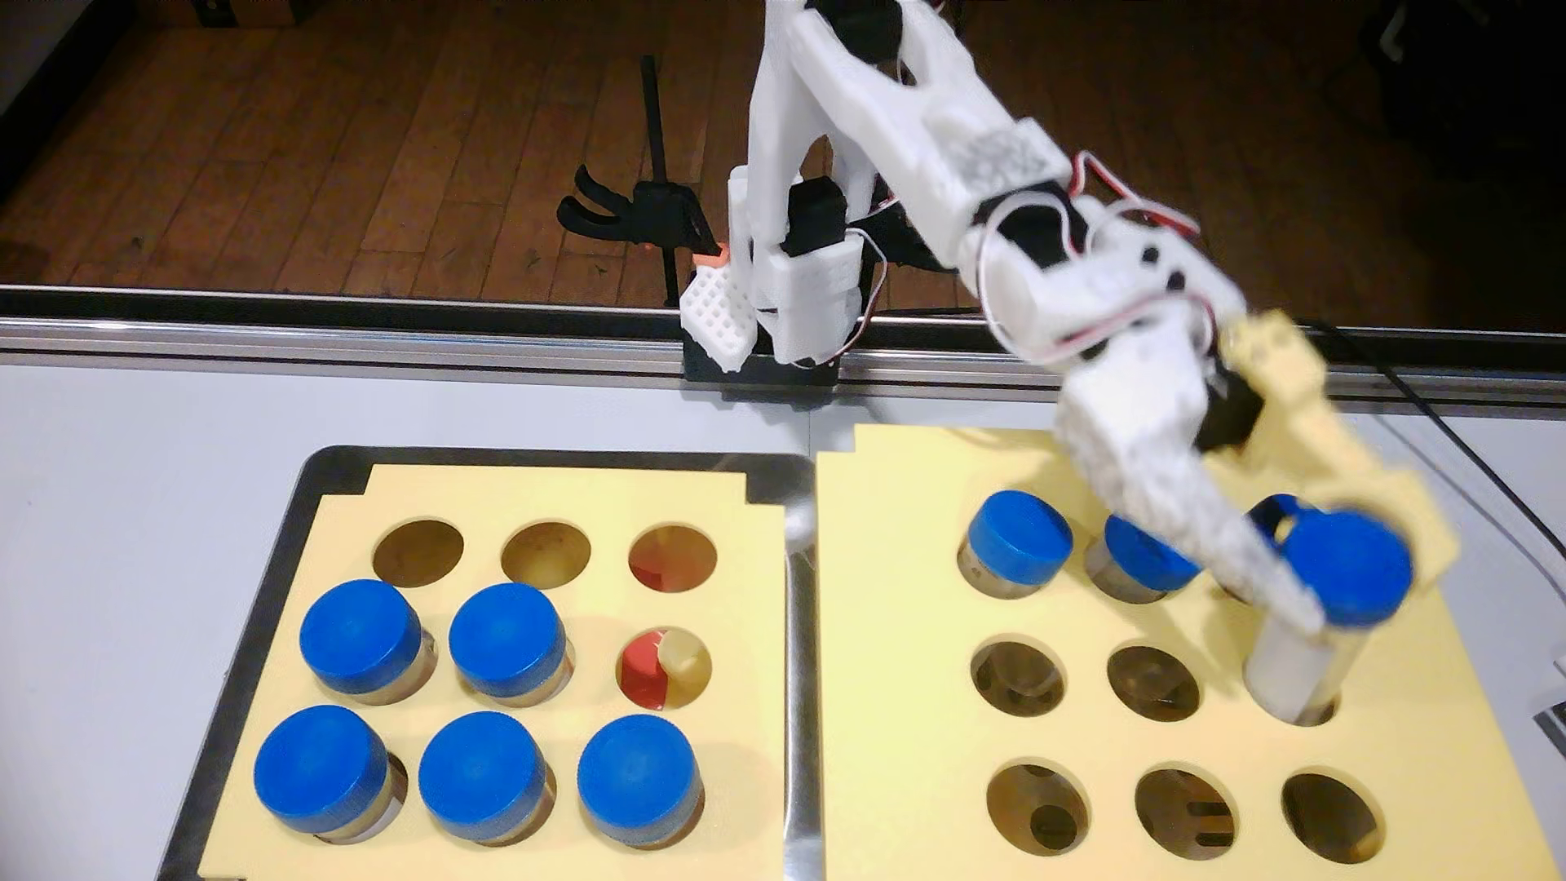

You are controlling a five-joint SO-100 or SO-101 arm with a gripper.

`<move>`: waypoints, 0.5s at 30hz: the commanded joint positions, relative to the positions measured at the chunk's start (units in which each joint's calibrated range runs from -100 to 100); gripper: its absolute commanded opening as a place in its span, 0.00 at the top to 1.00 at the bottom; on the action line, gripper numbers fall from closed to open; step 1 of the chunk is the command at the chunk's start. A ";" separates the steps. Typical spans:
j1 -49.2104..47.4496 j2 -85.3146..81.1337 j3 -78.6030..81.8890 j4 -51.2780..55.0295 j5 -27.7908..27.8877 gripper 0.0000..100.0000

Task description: Move the test tubes

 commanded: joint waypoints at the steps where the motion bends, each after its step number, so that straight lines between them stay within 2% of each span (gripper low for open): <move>1: -1.85 0.68 -1.08 13.37 -0.33 0.88; 3: -2.30 0.77 -1.08 14.63 -1.11 0.86; 6: -1.85 0.85 -0.81 14.92 -4.98 0.70; 8: -1.48 0.85 -1.08 14.92 -5.14 0.66; 13: 0.67 0.94 -1.36 14.73 -5.14 0.65; 15: 5.85 0.07 -5.53 14.73 -5.03 0.66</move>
